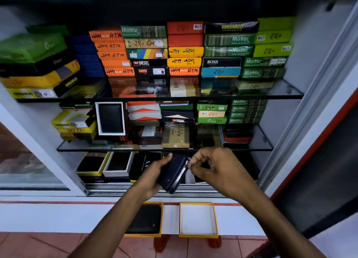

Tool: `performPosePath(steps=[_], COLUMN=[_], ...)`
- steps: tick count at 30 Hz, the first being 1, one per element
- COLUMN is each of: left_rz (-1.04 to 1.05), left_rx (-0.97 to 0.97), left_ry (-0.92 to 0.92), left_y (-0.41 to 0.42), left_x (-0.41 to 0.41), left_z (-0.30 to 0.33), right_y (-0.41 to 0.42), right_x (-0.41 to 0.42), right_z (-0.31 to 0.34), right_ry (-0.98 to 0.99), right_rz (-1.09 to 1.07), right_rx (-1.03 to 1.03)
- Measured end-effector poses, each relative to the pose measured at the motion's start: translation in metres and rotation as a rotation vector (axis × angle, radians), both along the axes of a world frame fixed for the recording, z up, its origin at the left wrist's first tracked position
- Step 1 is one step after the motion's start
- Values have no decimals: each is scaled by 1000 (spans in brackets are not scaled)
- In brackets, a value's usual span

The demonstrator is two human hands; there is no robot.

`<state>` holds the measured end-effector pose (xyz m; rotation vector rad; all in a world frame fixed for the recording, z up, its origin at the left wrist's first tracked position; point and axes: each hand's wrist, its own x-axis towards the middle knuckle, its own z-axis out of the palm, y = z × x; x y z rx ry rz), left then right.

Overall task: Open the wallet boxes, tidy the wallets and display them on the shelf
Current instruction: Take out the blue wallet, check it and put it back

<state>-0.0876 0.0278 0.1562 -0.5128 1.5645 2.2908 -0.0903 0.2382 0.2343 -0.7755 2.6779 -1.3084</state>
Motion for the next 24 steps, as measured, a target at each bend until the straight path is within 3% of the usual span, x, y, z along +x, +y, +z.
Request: performPosePath(steps=[4,8,11,15,19,24], left_rz=[30,-120,-110,46,142,280], left_rx=[6,60,49,203,333,442], left_ry=[-118,-130,-152,-175,-171,-167], left_y=[7,-6,-10,-5,8,26], left_x=[0,10,14,8,0,-9], left_z=[2,5,8,15,28,37], right_y=[1,14,16,7,-11,-25], right_x=[-7,-25,-26,-12,15,30], right_z=[-7,-11,-16,-16,-20,-34], right_ry=[36,39,64,187,403,371], right_rz=[-163,-327,-383,-377,-326,-257], right_rx=[-20,-19,-62,-147,-24,20])
